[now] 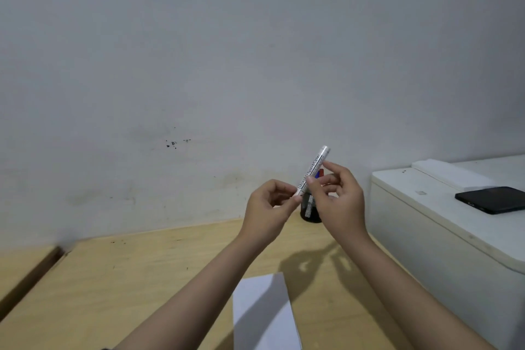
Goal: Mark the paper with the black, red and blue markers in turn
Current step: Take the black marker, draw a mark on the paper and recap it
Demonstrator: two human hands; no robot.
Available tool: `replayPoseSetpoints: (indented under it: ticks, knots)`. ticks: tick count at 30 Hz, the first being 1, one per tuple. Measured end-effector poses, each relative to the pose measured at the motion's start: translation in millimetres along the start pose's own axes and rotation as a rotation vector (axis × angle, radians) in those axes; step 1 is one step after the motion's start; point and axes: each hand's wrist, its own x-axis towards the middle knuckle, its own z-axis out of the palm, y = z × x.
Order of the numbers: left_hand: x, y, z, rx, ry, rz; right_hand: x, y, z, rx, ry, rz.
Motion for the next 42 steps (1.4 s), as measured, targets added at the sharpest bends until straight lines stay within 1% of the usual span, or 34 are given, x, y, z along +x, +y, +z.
replayPoseSetpoints:
  ticks: [2, 5, 7, 11, 14, 16, 18, 26, 31, 36, 39, 42]
  knots:
    - [-4, -2, -4, 0.001, 0.007, 0.018, -1, 0, 7, 0.026, -0.022, 0.065]
    - [-7, -4, -10, 0.002, 0.02, 0.03, -4, -2, 15, 0.068, -0.019, 0.095]
    - [-10, -3, -13, 0.008, 0.018, 0.036, -4, -4, 17, 0.076, -0.027, 0.098]
    - [-15, -3, -18, 0.068, 0.027, 0.034, -6, -7, 17, 0.107, -0.095, 0.099]
    - [-17, -4, -24, 0.182, 0.078, -0.004, -10, -10, 15, 0.142, -0.089, 0.081]
    - [-19, -4, -26, 0.215, 0.119, -0.001, -11, -12, 12, 0.164, -0.094, 0.08]
    - [-23, -3, -26, 0.221, 0.126, 0.012, -15, -14, 10, 0.144, -0.124, 0.083]
    - [-46, 3, -22, 0.288, 0.02, 0.002, -32, -20, 1, 0.056, -0.225, 0.115]
    - [-56, 4, -25, 0.351, -0.071, -0.055, -43, -19, -9, 0.167, -0.283, 0.16]
    - [-65, 3, -32, 0.346, -0.196, -0.138, -57, -16, -17, 0.257, -0.353, 0.171]
    - [-72, -7, -49, 0.333, -0.265, -0.253, -53, -12, -22, 0.332, -0.28, 0.233]
    - [-79, -21, -68, 0.386, -0.206, -0.307, -49, -8, -22, 0.358, -0.206, 0.279]
